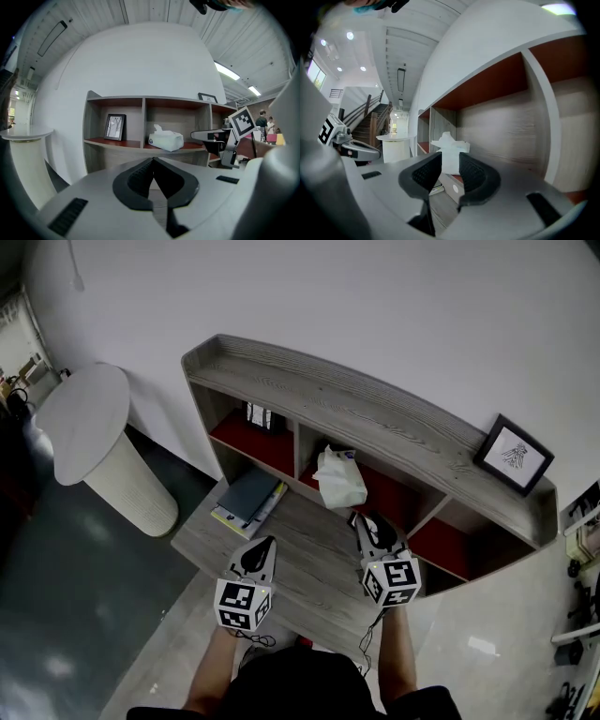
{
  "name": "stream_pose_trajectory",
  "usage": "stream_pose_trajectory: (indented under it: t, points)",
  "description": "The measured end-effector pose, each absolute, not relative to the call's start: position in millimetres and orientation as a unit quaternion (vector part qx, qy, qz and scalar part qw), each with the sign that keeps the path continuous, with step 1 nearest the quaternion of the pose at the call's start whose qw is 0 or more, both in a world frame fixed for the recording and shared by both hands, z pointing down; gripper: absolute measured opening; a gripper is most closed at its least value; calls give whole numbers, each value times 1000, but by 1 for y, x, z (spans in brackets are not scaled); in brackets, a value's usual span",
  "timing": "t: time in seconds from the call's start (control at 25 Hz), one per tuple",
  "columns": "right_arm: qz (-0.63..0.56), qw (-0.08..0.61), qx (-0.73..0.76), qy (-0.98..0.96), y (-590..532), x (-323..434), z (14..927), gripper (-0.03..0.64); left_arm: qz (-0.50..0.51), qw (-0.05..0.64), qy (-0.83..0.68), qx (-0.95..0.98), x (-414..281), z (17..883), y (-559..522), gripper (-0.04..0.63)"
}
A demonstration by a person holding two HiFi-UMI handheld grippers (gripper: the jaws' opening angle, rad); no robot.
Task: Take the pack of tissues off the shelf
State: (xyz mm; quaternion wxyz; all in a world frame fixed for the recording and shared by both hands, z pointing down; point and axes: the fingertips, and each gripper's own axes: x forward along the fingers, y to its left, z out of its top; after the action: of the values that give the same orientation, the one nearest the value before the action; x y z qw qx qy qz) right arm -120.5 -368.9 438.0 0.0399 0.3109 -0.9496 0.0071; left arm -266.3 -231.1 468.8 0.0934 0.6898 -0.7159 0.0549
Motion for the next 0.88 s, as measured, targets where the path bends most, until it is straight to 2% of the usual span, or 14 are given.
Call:
stream_pose_trajectory:
  t: [0.44,0.88]
  points:
    - [27,71,284,-956,-391,-144,450,249,60,102,-734,669,-274,477,-224,6]
    - [77,118,285,-948,-402,-158,460,250,58,108,-744,657,-283,479,-222,6]
